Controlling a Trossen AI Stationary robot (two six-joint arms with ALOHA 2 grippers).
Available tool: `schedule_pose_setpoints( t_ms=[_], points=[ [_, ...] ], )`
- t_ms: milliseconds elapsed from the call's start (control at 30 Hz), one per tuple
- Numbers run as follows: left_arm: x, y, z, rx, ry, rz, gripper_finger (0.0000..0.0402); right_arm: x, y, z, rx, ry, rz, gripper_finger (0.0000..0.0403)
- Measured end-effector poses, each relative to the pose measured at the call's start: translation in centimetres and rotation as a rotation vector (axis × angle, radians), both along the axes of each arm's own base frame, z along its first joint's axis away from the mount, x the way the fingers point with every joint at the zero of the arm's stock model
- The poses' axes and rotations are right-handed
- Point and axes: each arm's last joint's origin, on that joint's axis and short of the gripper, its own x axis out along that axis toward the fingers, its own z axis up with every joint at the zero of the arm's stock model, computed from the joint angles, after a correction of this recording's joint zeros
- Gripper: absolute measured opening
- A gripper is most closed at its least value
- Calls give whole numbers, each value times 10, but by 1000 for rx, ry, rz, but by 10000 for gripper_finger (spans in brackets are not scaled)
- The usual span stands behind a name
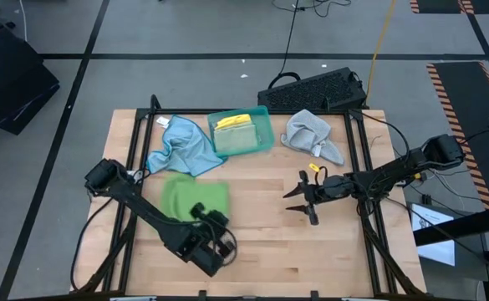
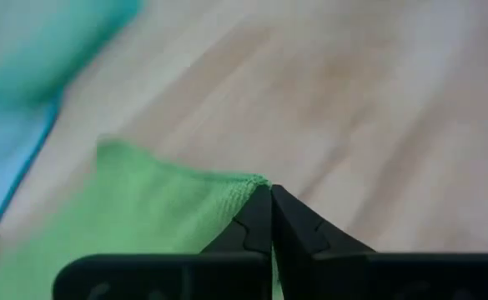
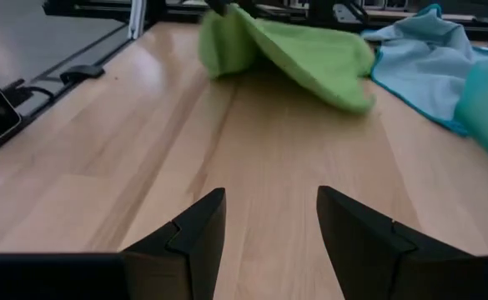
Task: Fold microfiber towels
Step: Fold the green microfiber cloth
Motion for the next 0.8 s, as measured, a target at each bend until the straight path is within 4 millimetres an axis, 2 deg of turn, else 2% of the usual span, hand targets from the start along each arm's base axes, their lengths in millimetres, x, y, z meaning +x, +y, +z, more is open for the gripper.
schedule_pose_setpoints(
  t_ms=[167, 300, 600, 700, 800],
  points=[
    [27, -18, 22, 162, -137, -336, 6, 3, 3, -4, -7, -5, 14, 185],
    [39, -23, 21, 210, -187, -475, 2, 8, 6, -10, -11, -18, 24, 202],
    [33, -11, -24, 122, -90, -402, 4, 14, 10, -28, 29, 45, 55, 253],
    [29, -8, -33, 108, -70, -384, 4, 13, 13, -33, 71, 78, 149, 263],
    [30, -7, -33, 105, -71, -387, 12, 12, 18, -37, 65, 105, 228, 269]
  ],
)
